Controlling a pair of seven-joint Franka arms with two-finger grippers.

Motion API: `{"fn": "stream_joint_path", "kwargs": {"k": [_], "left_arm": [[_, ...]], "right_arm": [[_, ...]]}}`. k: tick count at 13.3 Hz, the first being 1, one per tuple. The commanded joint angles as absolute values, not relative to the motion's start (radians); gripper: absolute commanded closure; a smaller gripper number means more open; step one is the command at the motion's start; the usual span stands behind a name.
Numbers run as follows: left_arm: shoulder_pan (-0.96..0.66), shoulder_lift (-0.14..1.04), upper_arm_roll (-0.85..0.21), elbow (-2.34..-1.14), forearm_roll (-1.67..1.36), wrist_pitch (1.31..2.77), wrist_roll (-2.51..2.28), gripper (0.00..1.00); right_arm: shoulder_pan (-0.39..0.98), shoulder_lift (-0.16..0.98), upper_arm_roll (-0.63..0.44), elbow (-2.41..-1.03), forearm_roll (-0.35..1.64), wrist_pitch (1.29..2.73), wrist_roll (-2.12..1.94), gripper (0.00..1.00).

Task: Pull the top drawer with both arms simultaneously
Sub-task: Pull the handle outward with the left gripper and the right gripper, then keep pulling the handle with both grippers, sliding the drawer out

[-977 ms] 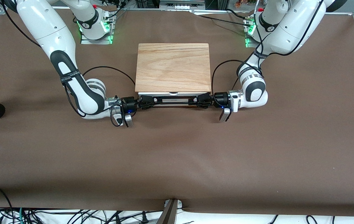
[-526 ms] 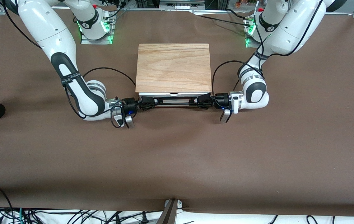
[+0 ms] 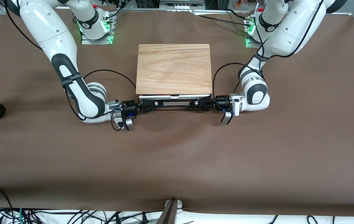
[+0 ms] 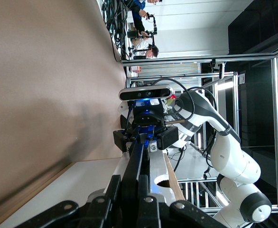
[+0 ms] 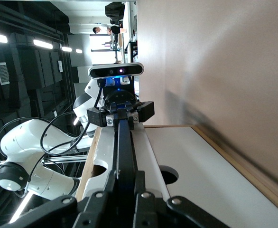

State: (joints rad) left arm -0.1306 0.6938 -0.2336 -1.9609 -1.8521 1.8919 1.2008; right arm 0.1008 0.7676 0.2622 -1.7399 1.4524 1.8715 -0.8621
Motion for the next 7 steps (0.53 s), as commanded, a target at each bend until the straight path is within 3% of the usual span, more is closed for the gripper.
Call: {"fn": "stream_joint_path", "kwargs": {"k": [1,7], "left_arm": [[-0.109,0.673,-0.186,-2.014,-1.786,1.867,1.212,1.0],[-0.113,0.652,-0.183,-2.025,-1.786,1.868,1.197,1.0]], "right_arm": [[0.071,0.798,0.247,-1.594,1.555,1.913,-0.759,0.98],[0.069,0.795,0.236,-1.594,1.557,1.901,-0.761,0.98]]}}
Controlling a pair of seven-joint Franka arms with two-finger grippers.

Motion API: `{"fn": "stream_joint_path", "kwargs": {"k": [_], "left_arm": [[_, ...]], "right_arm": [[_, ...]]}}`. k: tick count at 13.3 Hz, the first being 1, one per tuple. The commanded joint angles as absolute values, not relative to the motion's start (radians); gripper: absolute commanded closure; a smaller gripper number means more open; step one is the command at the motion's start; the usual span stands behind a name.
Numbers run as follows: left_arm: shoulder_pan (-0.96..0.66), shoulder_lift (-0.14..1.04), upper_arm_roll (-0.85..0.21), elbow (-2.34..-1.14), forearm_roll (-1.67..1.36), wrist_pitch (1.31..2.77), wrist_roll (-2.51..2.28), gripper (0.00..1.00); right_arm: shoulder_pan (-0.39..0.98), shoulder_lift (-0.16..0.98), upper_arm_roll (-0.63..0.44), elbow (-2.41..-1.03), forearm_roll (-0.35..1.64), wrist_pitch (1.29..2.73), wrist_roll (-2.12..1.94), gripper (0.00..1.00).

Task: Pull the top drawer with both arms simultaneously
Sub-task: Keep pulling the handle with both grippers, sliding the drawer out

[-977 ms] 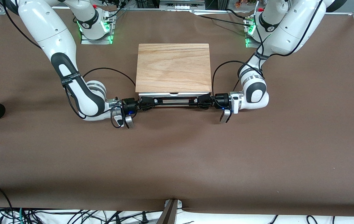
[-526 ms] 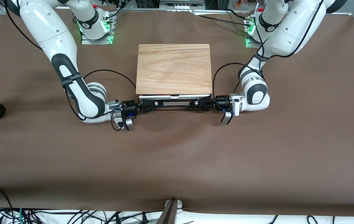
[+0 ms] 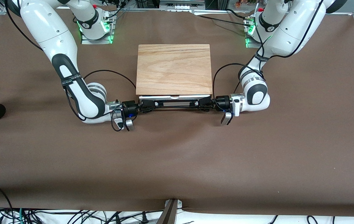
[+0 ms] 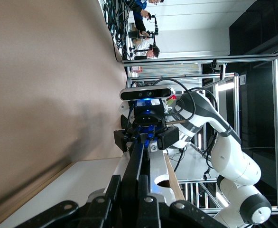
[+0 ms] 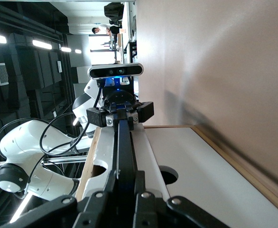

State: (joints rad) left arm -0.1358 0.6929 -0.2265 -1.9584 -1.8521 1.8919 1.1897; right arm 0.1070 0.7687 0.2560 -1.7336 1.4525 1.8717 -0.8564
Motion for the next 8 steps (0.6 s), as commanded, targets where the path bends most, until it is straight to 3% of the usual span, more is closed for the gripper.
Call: {"fn": "stream_joint_path", "kwargs": {"k": [1,8], "left_arm": [[-0.114,0.646,-0.183,-2.026,-1.786,1.868,1.193,1.0],[-0.138,0.624,-0.183,-2.045,-1.79,1.876,1.18,1.0]], "right_arm": [[0.069,0.793,0.23,-1.594,1.559,1.901,-0.761,0.98],[0.069,0.785,0.198,-1.6,1.555,1.829,-0.765,0.98]]}}
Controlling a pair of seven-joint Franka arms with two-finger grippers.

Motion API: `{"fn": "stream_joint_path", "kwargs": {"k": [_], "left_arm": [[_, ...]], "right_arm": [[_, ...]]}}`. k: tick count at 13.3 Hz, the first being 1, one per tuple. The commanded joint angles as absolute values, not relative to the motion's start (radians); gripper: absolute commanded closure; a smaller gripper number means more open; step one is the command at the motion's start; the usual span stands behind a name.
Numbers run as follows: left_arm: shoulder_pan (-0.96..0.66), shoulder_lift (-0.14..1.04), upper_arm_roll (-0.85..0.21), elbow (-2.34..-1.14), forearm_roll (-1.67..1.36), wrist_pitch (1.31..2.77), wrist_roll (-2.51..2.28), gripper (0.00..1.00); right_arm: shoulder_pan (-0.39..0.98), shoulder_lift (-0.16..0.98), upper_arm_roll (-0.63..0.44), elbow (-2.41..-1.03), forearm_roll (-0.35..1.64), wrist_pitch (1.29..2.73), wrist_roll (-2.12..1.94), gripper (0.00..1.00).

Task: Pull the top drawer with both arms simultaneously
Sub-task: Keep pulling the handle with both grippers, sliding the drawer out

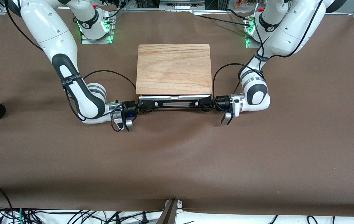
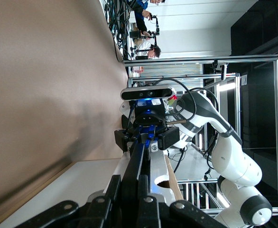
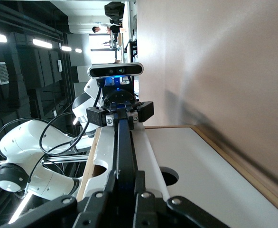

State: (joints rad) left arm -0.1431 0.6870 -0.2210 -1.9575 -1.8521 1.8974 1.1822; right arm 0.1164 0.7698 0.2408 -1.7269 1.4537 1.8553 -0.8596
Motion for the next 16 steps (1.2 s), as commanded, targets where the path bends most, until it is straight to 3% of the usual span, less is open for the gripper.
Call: {"fn": "stream_joint_path", "kwargs": {"k": [1,16], "left_arm": [[-0.141,0.624,-0.184,-2.045,-1.796,1.876,1.177,1.0],[-0.19,0.65,-0.132,-1.979,-1.804,1.878,1.132,1.0]], "right_arm": [[0.069,0.782,0.19,-1.601,1.554,1.798,-0.762,0.98],[0.063,0.779,0.167,-1.609,1.557,1.766,-0.764,0.98]]}}
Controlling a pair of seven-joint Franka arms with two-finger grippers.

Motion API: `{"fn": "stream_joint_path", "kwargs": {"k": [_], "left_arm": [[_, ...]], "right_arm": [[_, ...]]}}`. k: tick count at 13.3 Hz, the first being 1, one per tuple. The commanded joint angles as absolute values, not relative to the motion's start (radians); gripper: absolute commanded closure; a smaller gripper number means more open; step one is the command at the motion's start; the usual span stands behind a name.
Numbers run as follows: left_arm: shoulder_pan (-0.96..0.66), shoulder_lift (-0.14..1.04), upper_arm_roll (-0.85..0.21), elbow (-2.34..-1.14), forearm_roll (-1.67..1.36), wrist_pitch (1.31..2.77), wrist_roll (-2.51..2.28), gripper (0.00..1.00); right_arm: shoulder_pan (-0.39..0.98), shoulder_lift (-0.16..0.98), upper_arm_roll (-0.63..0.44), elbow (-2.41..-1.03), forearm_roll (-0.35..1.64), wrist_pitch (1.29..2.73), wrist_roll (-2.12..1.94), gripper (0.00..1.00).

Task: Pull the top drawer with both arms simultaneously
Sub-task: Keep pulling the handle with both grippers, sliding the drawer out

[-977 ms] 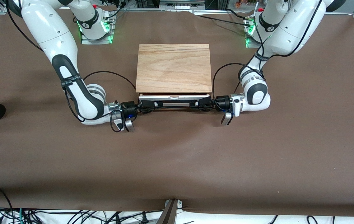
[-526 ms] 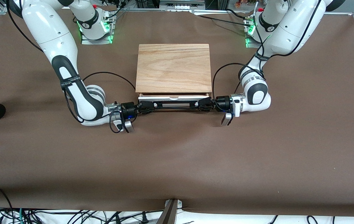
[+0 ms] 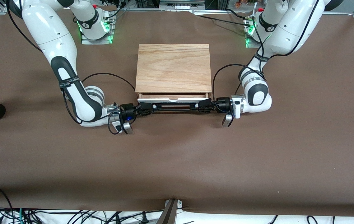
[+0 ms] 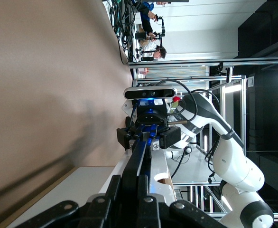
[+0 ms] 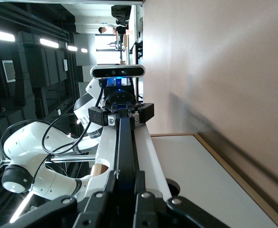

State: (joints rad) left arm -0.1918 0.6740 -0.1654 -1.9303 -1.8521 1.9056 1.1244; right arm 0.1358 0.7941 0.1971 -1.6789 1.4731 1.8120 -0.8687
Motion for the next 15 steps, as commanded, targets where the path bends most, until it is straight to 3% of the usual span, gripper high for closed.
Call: {"fn": "stream_joint_path", "kwargs": {"k": [1,15], "left_arm": [[-0.19,0.652,-0.132,-1.97,-1.804,1.878,1.12,1.0],[-0.193,0.687,-0.109,-1.885,-1.796,1.873,1.043,1.0]], "right_arm": [[0.063,0.781,0.166,-1.609,1.557,1.766,-0.764,0.98],[0.051,0.839,0.166,-1.531,1.554,1.769,-0.762,0.98]]}}
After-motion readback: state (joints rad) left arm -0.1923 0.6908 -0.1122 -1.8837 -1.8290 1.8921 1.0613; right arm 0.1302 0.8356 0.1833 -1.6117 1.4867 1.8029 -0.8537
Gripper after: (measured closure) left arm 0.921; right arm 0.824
